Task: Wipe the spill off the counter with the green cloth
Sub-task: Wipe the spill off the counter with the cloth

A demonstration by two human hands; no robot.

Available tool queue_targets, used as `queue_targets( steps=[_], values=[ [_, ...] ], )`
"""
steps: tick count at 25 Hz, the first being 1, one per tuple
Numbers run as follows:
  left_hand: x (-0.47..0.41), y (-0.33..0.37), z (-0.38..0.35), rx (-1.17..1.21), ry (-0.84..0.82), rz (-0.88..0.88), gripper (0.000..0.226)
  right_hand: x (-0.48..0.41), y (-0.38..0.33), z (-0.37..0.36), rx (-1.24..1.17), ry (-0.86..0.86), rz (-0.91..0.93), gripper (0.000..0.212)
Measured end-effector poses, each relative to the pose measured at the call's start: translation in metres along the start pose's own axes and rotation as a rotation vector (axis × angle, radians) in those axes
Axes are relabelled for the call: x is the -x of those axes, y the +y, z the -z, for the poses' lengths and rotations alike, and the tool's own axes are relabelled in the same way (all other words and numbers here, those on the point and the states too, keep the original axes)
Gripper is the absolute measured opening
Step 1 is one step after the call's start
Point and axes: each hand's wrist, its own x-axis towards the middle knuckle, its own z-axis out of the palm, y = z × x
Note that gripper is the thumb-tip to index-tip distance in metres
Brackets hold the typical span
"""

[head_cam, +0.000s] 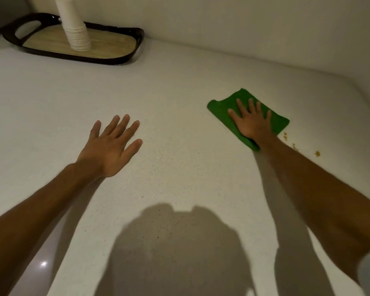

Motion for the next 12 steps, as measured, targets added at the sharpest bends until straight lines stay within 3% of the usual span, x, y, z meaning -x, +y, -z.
queue_targets(
  steps=[2, 4, 9, 12],
  values=[
    [0.001, 0.001, 0.003, 0.002, -0.007, -0.001, 0.066, 0.006, -0.023, -0.002, -0.024, -0.019, -0.041, 0.083],
    [0.004, 0.004, 0.006, -0.004, -0.018, -0.001, 0.067, 0.037, -0.044, -0.008, -0.006, -0.019, 0.078, 0.080],
    [0.000, 0.011, 0.016, -0.019, -0.046, -0.004, 0.077, 0.174, -0.055, -0.047, 0.071, 0.048, 0.756, 0.069],
    [-0.003, 0.029, 0.013, 0.018, -0.011, -0.001, 0.078, 0.167, -0.016, -0.041, 0.134, 0.044, 1.019, 0.071]
  ],
)
